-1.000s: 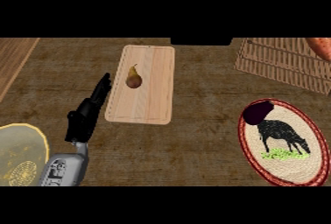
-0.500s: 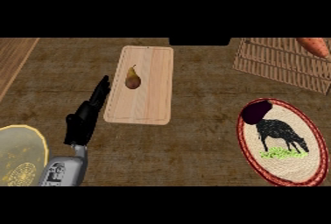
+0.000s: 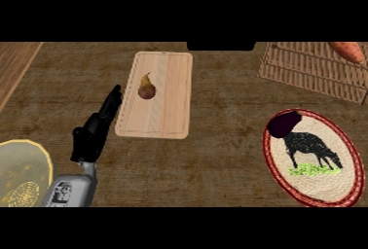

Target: Pick the sweet potato from the placemat and place it in the tiered shelf

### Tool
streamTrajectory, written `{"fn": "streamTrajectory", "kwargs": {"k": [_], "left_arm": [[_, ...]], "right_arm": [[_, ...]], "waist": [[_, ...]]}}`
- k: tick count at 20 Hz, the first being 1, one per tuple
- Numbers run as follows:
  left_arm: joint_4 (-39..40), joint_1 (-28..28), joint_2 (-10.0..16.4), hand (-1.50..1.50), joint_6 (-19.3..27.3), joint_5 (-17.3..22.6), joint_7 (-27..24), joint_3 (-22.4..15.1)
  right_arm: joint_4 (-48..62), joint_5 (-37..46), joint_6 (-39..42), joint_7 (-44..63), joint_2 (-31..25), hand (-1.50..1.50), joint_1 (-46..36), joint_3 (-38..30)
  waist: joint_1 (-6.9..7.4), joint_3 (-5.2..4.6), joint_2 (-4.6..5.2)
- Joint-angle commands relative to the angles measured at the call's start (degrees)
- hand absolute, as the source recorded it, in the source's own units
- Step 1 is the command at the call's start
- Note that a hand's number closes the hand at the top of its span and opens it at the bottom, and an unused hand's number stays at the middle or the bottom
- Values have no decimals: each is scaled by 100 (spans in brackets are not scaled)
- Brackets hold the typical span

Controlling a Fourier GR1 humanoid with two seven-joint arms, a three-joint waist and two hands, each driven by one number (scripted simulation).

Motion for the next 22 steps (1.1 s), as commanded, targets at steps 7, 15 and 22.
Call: {"fn": "streamTrajectory", "kwargs": {"k": [7, 15, 22], "left_arm": [[-252, 410, 115, 0, -26, -8, 5, 37], [30, 304, 257, 0, 1, 75, -176, 321], [-63, 547, 158, 0, 38, 88, -276, 270]], "right_arm": [[-1500, -508, 186, 967, -738, -150, 406, -566], [-2999, -842, 2105, 2559, -1343, -150, 1819, -968], [-4670, -1972, 3531, 2677, -1609, -150, 3770, -2260]], "waist": [[-162, -5, -77], [-444, -10, -137], [-498, 0, -115]]}}
